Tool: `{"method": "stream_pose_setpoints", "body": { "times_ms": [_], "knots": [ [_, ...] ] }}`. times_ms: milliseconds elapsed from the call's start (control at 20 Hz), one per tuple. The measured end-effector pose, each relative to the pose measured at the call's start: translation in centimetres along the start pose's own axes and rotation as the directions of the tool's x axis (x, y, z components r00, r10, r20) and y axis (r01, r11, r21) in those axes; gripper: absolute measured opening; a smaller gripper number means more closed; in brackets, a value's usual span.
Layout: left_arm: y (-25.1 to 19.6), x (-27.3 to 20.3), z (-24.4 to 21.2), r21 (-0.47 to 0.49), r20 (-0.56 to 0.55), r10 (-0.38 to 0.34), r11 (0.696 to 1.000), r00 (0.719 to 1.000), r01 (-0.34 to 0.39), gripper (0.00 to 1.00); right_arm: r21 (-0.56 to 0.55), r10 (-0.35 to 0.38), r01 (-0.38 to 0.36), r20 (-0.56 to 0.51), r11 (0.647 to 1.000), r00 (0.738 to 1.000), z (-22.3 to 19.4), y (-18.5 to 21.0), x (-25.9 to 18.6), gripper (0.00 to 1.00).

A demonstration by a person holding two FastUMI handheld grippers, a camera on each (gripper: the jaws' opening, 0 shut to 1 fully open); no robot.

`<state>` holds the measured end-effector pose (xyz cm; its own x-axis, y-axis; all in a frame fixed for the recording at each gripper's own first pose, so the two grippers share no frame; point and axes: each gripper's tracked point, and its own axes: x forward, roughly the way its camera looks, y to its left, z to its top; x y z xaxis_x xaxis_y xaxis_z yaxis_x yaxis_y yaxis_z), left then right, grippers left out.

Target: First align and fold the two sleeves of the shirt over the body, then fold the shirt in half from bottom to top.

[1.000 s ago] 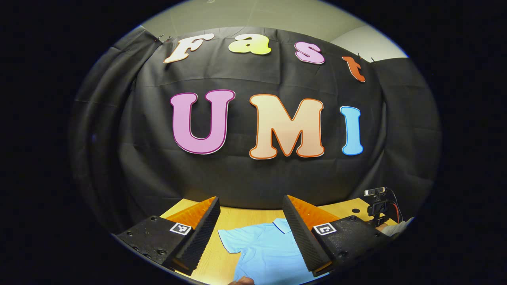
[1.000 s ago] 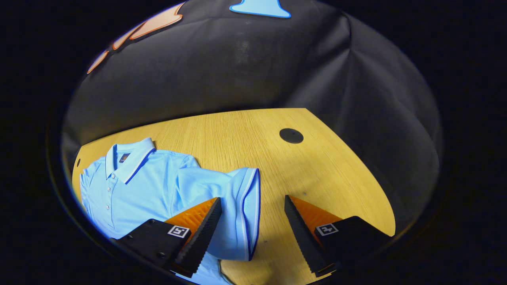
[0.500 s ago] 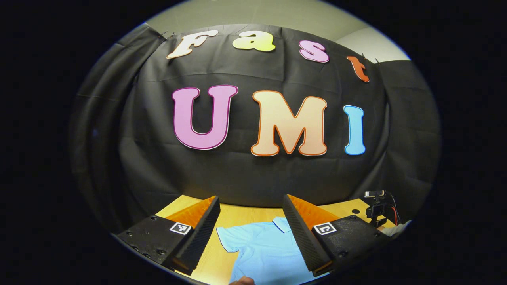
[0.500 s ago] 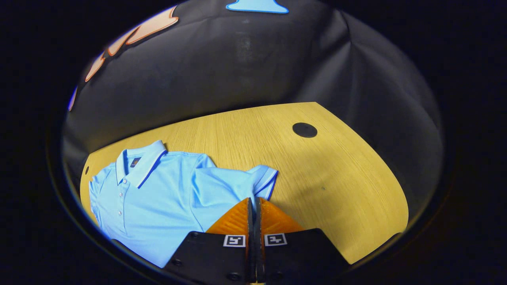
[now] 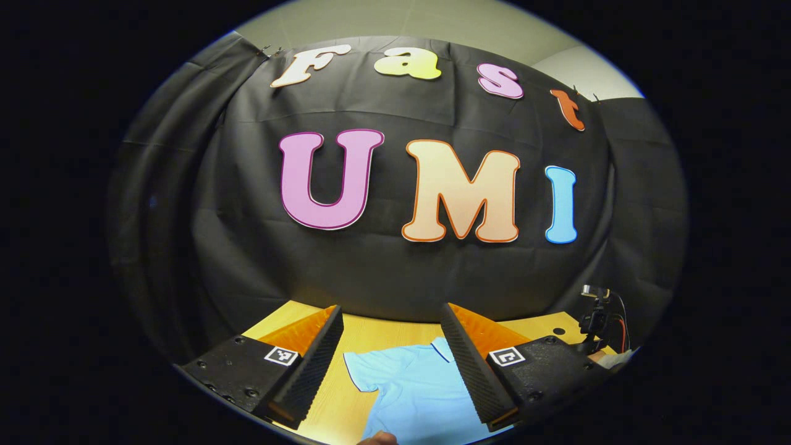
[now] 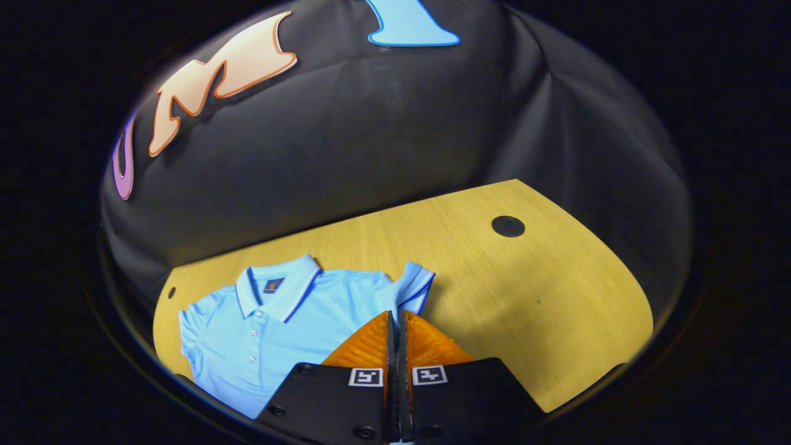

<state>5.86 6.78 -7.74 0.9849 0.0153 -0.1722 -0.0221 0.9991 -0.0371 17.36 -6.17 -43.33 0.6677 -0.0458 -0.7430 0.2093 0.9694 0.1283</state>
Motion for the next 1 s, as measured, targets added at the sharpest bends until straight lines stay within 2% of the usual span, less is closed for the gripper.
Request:
{"method": "stream_pose_setpoints", "body": {
  "times_ms": [350,600,650,850,1000],
  "knots": [
    [1.1,0.0,-0.9,0.007,-0.022,-0.004,1.000,1.000,0.004,0.95,0.081,0.146,-0.144,-0.023,0.986,0.989,-2.2,7.2,-0.3,0.03],
    [3.1,0.4,-2.4,0.003,-0.056,0.019,1.000,0.998,-0.019,0.95,0.080,0.184,-0.178,-0.082,0.981,0.979,-5.5,9.9,-0.1,0.03],
    [3.5,0.6,-2.8,0.000,-0.065,0.025,1.000,0.998,-0.025,0.96,0.069,0.193,-0.188,-0.074,0.980,0.978,-5.4,10.1,-0.4,0.05],
    [4.6,1.5,-4.3,-0.005,-0.085,0.043,0.999,0.995,-0.043,0.96,0.000,0.203,-0.203,-0.026,0.979,0.979,-3.8,10.2,-2.6,0.98],
    [4.9,3.0,-5.7,0.006,-0.098,0.046,0.999,0.994,-0.046,0.95,-0.032,0.215,-0.214,0.033,0.976,0.976,-1.7,10.1,-5.5,0.97]
  ]
}}
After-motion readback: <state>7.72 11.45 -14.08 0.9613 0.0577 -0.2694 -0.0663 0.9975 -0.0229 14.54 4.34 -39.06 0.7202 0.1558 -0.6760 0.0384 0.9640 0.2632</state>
